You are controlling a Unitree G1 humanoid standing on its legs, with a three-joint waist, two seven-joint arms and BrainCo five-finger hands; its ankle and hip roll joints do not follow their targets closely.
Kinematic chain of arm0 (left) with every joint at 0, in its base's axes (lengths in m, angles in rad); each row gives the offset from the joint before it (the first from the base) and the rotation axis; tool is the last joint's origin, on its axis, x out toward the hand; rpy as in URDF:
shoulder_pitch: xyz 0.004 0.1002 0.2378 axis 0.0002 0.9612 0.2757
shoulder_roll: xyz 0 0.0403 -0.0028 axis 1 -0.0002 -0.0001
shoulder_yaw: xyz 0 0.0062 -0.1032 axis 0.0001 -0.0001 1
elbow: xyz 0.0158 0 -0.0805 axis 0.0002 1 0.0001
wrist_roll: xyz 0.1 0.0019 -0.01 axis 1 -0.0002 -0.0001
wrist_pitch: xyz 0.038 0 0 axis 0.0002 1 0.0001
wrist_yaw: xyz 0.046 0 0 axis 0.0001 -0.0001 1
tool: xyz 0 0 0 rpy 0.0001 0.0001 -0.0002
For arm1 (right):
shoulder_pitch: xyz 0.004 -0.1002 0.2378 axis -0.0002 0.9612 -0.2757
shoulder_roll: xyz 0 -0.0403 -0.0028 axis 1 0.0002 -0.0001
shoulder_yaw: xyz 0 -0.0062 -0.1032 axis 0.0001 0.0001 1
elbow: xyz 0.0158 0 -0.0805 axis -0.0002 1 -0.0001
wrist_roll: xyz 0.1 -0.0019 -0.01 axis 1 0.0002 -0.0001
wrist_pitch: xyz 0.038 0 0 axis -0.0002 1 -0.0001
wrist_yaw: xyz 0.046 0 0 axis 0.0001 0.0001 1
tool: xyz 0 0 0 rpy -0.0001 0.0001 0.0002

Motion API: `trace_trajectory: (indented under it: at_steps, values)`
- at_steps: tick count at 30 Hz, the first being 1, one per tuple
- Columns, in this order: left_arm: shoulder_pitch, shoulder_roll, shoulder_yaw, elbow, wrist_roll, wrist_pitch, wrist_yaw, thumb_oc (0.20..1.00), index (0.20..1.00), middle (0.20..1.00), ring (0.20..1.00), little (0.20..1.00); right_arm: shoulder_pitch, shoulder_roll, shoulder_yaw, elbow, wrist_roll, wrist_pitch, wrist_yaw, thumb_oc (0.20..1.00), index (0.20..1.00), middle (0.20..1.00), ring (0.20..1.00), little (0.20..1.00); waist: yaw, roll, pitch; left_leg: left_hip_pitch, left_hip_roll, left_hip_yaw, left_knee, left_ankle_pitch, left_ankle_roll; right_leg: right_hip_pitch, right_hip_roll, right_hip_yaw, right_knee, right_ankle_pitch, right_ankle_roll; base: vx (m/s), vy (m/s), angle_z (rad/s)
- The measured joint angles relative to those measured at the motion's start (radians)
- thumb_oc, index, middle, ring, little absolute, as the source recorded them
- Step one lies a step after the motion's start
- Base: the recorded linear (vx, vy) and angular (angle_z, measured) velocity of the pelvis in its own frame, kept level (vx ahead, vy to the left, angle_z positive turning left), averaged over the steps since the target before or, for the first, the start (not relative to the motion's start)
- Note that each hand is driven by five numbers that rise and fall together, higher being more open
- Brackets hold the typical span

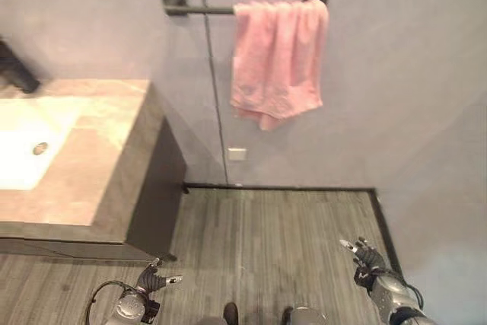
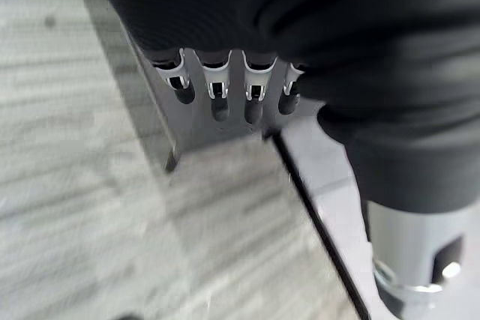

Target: Put brush and paste in cup on sink, flatten towel.

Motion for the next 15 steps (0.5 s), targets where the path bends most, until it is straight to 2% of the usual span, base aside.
trace_trajectory:
  at_steps: [1,2,3,5,6,7,8,10,11,12,13,14,15]
  values:
    - [-0.010,-0.001,-0.004,0.012,0.006,0.002,0.000,1.000,1.000,1.000,1.000,1.000,0.020,0.004,0.001,-0.014,0.012,-0.004,0.001,1.000,1.000,1.000,1.000,1.000,-0.017,0.017,0.008,0.003,0.001,-0.035,0.000,-0.003,0.008,-0.026,0.065,0.112,0.023,-0.040,0.046,0.19,0.122,0.56]
    - [-0.015,0.001,-0.001,0.014,0.007,0.003,0.001,1.000,1.000,1.000,1.000,1.000,0.021,0.009,0.004,-0.024,0.019,-0.005,0.001,1.000,1.000,1.000,1.000,1.000,-0.029,0.027,0.009,-0.001,0.014,-0.051,-0.003,0.002,0.004,-0.026,0.103,0.154,0.005,-0.063,0.057,0.17,0.023,0.58]
    - [-0.024,0.009,-0.001,0.005,0.008,0.000,0.000,1.000,1.000,1.000,1.000,1.000,0.047,0.016,0.009,-0.025,0.020,-0.006,0.002,1.000,1.000,1.000,1.000,1.000,-0.025,0.012,0.011,0.003,0.012,-0.040,-0.020,0.008,-0.004,-0.046,0.091,0.059,-0.046,-0.069,0.033,0.17,-0.001,0.20]
    - [-0.014,0.006,0.000,0.007,0.008,0.002,0.001,1.000,1.000,1.000,1.000,1.000,0.051,0.019,0.017,-0.029,0.019,-0.006,-0.001,1.000,1.000,1.000,1.000,1.000,-0.018,0.005,0.012,0.012,0.014,-0.030,-0.026,-0.004,-0.001,-0.063,0.059,-0.061,-0.152,-0.060,0.024,0.30,-0.018,-0.21]
    - [-0.016,-0.006,0.000,0.010,0.008,0.002,0.001,1.000,1.000,1.000,1.000,1.000,0.062,0.019,0.017,-0.036,0.019,-0.007,-0.004,1.000,1.000,1.000,1.000,1.000,-0.034,0.005,0.014,0.023,0.022,-0.041,-0.034,-0.020,0.003,-0.068,0.073,-0.071,-0.241,-0.036,0.016,0.43,-0.060,-0.17]
    - [-0.030,-0.015,-0.001,0.022,0.008,0.002,0.000,1.000,1.000,1.000,1.000,1.000,0.069,0.019,0.017,-0.036,0.019,-0.008,-0.006,1.000,1.000,1.000,1.000,1.000,-0.042,0.005,0.016,0.029,0.034,-0.047,-0.038,-0.030,0.008,-0.070,0.105,-0.028,-0.324,-0.017,0.027,0.32,-0.052,0.01]
    - [-0.046,-0.015,0.000,0.029,0.008,0.002,-0.001,1.000,1.000,1.000,1.000,1.000,0.079,0.023,0.016,-0.045,0.019,-0.008,-0.011,1.000,1.000,1.000,1.000,1.000,-0.056,-0.002,0.019,0.038,0.041,-0.052,-0.041,-0.037,-0.004,-0.074,0.118,-0.011,-0.412,0.018,0.035,0.32,-0.070,0.04]
    - [-0.072,-0.013,0.005,0.038,0.008,0.001,0.000,1.000,1.000,1.000,1.000,1.000,0.106,0.025,0.015,-0.052,0.018,-0.009,-0.014,1.000,1.000,1.000,1.000,1.000,-0.065,-0.031,0.019,0.073,0.038,-0.052,-0.057,-0.052,-0.013,-0.086,0.116,-0.038,-0.550,0.095,0.034,0.30,-0.080,0.06]
    - [-0.074,-0.014,0.005,0.037,0.008,0.000,0.000,1.000,1.000,1.000,1.000,1.000,0.111,0.025,0.015,-0.052,0.018,-0.009,-0.017,1.000,1.000,1.000,1.000,1.000,-0.071,-0.040,0.018,0.091,0.038,-0.050,-0.060,-0.063,-0.017,-0.095,0.114,-0.051,-0.581,0.119,0.029,0.47,-0.148,0.05]
    - [-0.072,-0.020,0.004,0.038,0.008,0.000,-0.001,1.000,1.000,1.000,1.000,1.000,0.120,0.025,0.003,-0.047,0.017,-0.010,-0.017,1.000,1.000,1.000,1.000,1.000,-0.094,-0.048,0.015,0.130,0.041,-0.052,-0.054,-0.111,-0.024,-0.103,0.109,-0.071,-0.630,0.152,0.027,0.36,-0.115,0.02]
    - [-0.070,-0.026,0.004,0.038,0.008,0.000,-0.001,1.000,1.000,1.000,1.000,1.000,0.126,0.025,-0.009,-0.045,0.017,-0.009,-0.017,1.000,1.000,1.000,1.000,1.000,-0.100,-0.046,0.014,0.144,0.045,-0.052,-0.056,-0.132,-0.033,-0.102,0.104,-0.074,-0.627,0.157,0.029,0.49,-0.182,0.21]
    - [-0.061,-0.041,0.002,0.036,0.008,0.000,-0.002,1.000,1.000,1.000,1.000,1.000,0.146,0.021,-0.027,-0.045,0.016,-0.009,-0.017,1.000,1.000,1.000,1.000,1.000,-0.113,-0.041,0.003,0.186,0.061,-0.065,-0.056,-0.171,-0.052,-0.096,0.084,-0.105,-0.578,0.156,0.027,0.38,-0.146,0.20]
    - [-0.058,-0.058,0.002,0.037,0.008,0.000,-0.003,1.000,1.000,1.000,1.000,1.000,0.155,0.008,-0.027,-0.043,0.016,-0.009,-0.017,1.000,1.000,1.000,1.000,1.000,-0.113,-0.015,-0.002,0.206,0.088,-0.070,-0.061,-0.189,-0.063,-0.098,0.098,-0.135,-0.548,0.200,0.008,0.38,-0.146,0.37]
